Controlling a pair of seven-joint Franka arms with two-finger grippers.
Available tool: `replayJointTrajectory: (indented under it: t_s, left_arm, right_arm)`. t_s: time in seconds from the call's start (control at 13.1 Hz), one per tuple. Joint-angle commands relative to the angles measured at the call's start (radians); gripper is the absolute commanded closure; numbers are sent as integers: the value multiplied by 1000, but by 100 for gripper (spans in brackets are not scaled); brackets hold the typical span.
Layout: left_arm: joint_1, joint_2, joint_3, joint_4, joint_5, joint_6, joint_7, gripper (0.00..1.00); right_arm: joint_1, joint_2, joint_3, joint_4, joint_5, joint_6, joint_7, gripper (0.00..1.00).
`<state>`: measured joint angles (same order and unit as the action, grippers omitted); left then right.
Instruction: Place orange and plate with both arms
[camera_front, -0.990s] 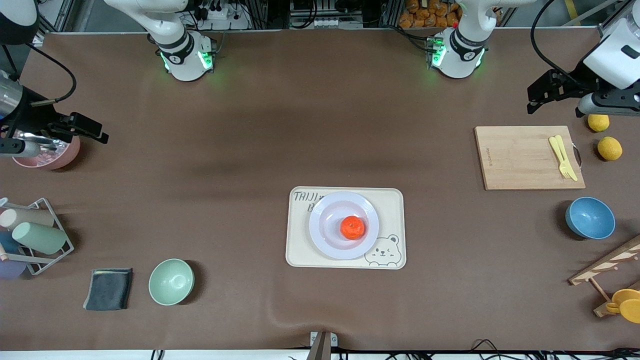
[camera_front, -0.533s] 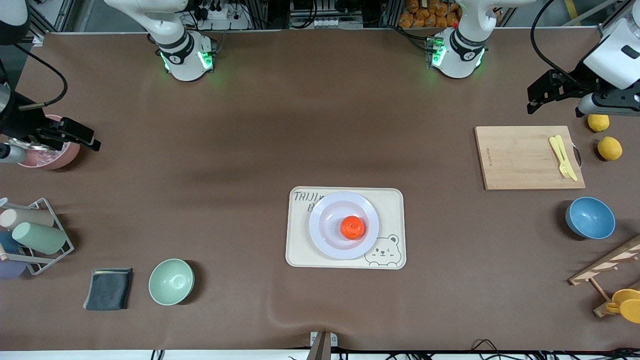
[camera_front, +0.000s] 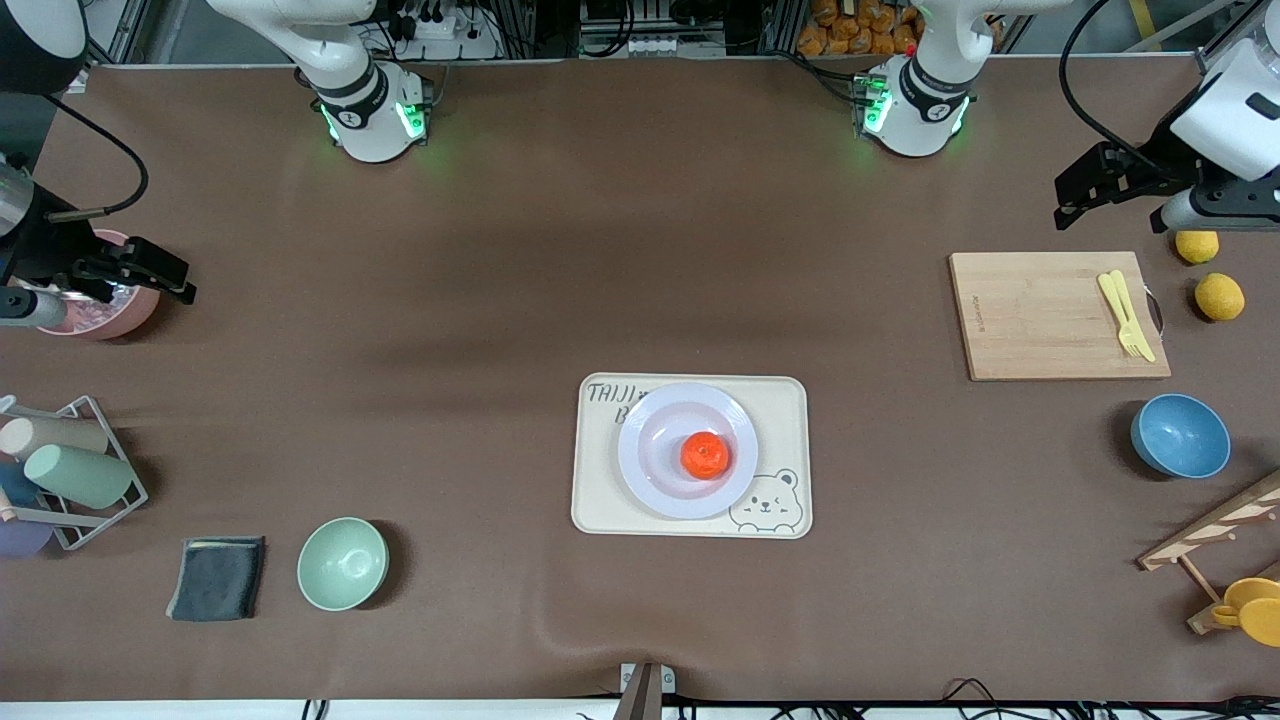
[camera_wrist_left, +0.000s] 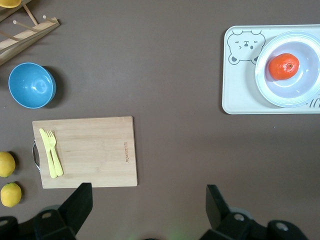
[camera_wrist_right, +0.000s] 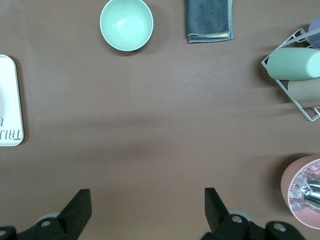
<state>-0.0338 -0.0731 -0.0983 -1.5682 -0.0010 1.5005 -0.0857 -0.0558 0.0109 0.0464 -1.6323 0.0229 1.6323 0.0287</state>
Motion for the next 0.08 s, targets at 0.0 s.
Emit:
replayJointTrajectory:
  t_s: [0.0]
  left_arm:
    - [5,-8,-1,5,-22,0,-8,0]
  right_arm:
    - [5,12,1,23,-17,-9,11,0]
